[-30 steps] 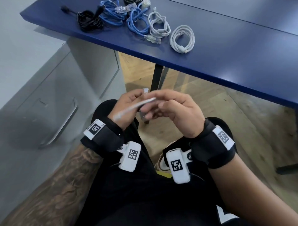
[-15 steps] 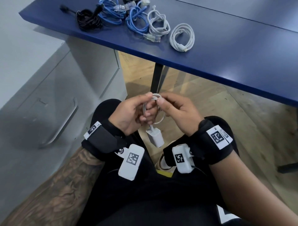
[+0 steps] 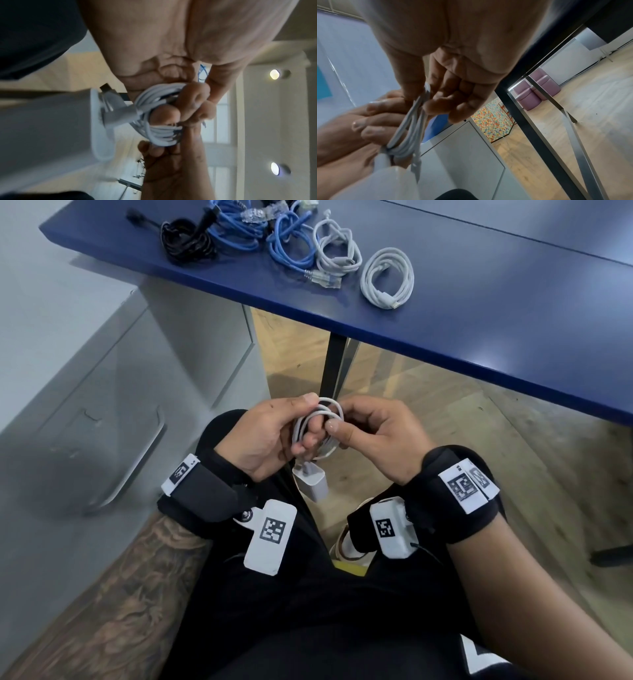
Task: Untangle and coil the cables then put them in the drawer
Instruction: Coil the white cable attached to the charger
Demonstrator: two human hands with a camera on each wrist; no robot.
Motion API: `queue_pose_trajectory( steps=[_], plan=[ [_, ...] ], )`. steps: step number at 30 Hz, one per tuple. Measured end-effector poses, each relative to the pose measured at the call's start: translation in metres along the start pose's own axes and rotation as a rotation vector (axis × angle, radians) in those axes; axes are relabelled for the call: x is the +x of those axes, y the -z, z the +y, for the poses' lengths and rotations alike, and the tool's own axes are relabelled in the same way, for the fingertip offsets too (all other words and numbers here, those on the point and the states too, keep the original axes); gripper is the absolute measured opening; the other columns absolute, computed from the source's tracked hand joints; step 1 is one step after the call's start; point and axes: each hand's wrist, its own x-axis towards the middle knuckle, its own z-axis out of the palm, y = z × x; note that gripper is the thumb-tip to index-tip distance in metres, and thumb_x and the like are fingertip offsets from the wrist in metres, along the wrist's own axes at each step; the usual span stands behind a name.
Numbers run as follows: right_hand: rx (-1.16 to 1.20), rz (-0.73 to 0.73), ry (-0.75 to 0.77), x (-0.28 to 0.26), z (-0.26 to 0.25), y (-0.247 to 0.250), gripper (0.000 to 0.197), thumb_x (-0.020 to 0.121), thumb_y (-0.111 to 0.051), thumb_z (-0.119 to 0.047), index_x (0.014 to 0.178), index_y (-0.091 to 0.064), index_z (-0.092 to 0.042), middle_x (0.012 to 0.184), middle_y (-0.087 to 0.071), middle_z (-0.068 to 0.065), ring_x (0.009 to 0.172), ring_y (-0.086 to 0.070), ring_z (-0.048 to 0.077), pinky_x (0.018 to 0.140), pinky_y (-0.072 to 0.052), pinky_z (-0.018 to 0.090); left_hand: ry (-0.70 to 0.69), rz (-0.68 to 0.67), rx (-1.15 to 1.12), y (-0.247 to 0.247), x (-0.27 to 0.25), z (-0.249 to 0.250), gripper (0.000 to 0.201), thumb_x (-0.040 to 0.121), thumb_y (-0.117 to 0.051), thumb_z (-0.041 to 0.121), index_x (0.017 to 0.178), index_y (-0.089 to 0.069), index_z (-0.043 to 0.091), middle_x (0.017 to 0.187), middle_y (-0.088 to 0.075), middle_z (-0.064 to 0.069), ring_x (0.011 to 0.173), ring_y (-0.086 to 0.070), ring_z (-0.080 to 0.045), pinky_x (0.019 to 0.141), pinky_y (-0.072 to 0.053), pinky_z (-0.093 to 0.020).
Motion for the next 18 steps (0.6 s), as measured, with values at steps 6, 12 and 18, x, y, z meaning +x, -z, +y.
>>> queue_pose_trajectory(
  steps=[6,12,18],
  plan=[
    [0.027,0.033,0.001,0.000,-0.005,0.004,0.016,0.094,-0.064,-0.007,0.108,-0.072,-0.007,0.087,-0.075,-0.004,0.078,-0.067,0.004,0.071,-0.050,0.016,-0.066,-0.018,0.108,0.006,0.001,-0.001,0.032,0.095,-0.053,0.028,0.075,-0.070,0.010,0.065,-0.063,-0.008,0.050,-0.055,-0.015,0.059,-0.050,-0.025],
    [-0.011,0.074,-0.025,0.000,0.000,0.002,0.020,0.090,-0.071,-0.014,0.109,-0.071,-0.009,0.095,-0.076,0.006,0.085,-0.071,0.023,0.077,-0.057,0.032,-0.077,0.087,0.081,-0.001,0.007,-0.005,0.033,0.100,-0.044,0.024,0.072,-0.052,0.009,0.060,-0.041,0.004,0.055,-0.030,-0.007,0.051,-0.031,-0.016],
    [-0.132,-0.005,-0.171,-0.004,0.016,0.011,0.011,0.087,-0.074,-0.009,0.094,-0.071,-0.015,0.095,-0.073,0.011,0.090,-0.068,0.029,0.086,-0.056,0.036,-0.089,0.178,0.029,0.003,0.008,-0.004,0.034,0.101,-0.046,0.022,0.069,-0.052,0.012,0.057,-0.041,0.007,0.052,-0.026,-0.007,0.045,-0.025,-0.014]
  ],
)
